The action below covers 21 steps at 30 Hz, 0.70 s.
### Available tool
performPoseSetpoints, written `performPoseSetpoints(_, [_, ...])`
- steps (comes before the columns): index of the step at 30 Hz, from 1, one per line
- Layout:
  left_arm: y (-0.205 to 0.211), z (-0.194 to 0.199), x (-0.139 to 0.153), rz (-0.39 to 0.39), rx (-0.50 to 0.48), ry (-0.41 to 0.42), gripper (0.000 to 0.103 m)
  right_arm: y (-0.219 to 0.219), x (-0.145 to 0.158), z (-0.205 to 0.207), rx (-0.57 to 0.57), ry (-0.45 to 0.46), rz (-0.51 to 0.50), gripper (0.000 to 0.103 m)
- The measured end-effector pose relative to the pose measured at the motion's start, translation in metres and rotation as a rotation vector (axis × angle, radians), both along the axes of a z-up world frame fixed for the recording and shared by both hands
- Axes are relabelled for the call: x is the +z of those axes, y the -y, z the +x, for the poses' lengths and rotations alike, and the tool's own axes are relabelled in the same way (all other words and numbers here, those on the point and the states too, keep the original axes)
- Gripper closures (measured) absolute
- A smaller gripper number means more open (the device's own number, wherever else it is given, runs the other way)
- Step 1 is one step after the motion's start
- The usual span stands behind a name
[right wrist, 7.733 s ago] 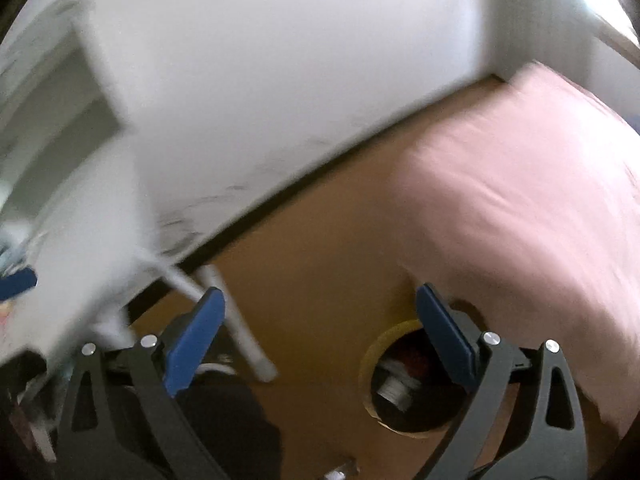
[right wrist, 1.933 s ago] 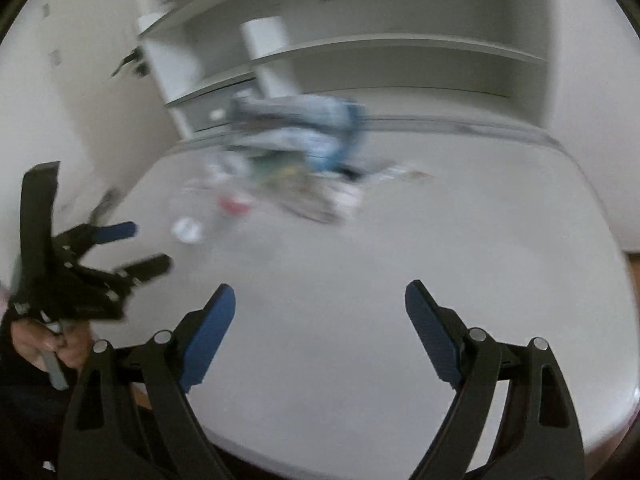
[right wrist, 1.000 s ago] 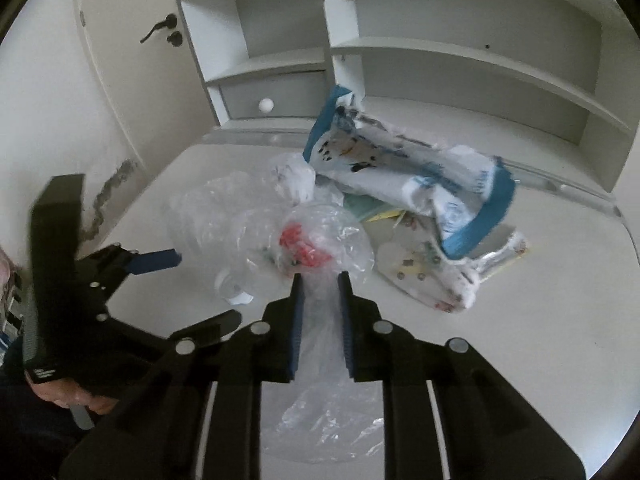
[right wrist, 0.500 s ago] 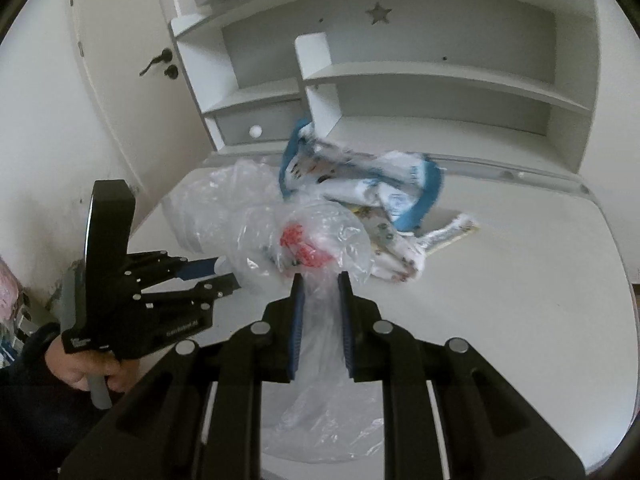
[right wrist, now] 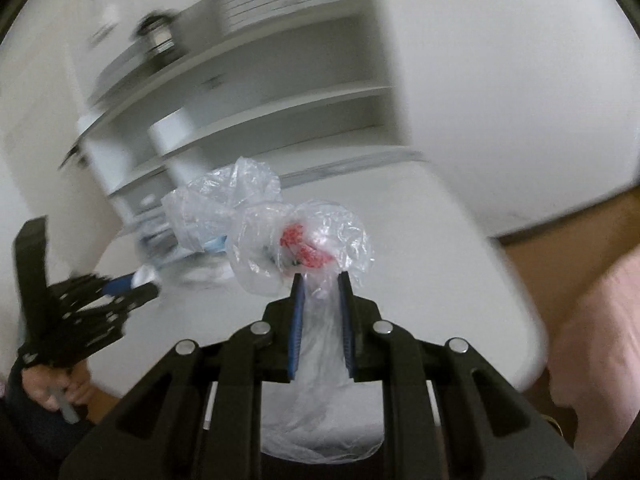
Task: Collect trash
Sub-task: 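Carry the cap and plastic wrap over the black bin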
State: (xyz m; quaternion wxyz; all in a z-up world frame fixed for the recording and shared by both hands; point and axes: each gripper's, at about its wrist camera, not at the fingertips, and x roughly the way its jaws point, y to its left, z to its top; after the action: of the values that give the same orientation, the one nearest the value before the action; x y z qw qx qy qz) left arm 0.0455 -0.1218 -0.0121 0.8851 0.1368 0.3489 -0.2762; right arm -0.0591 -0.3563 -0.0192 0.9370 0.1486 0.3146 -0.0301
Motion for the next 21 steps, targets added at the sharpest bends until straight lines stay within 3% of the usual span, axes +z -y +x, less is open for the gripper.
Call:
performPoseSetpoints(5, [0.095, -0.025, -0.001, -0.020, -0.195, -0.009, 0.073, 0.085, -0.021, -0.058, -0.262, -0.027, 0.016, 0.086])
performPoseSetpoints(12, [0.235, -0.083, -0.016, -0.043, -0.491, -0.061, 0.073, 0.181, -0.076, -0.151, -0.608, -0.127, 0.067, 0.086])
performPoseSetpoints(16, [0.300, -0.116, -0.043, -0.031, -0.637, -0.121, 0.073, 0.222, -0.113, -0.198, -0.756, -0.220, 0.112, 0.086])
performPoseSetpoints(21, [0.371, -0.156, -0.101, 0.012, -0.787, -0.182, 0.073, 0.257, -0.164, -0.245, -0.886, -0.355, 0.216, 0.086])
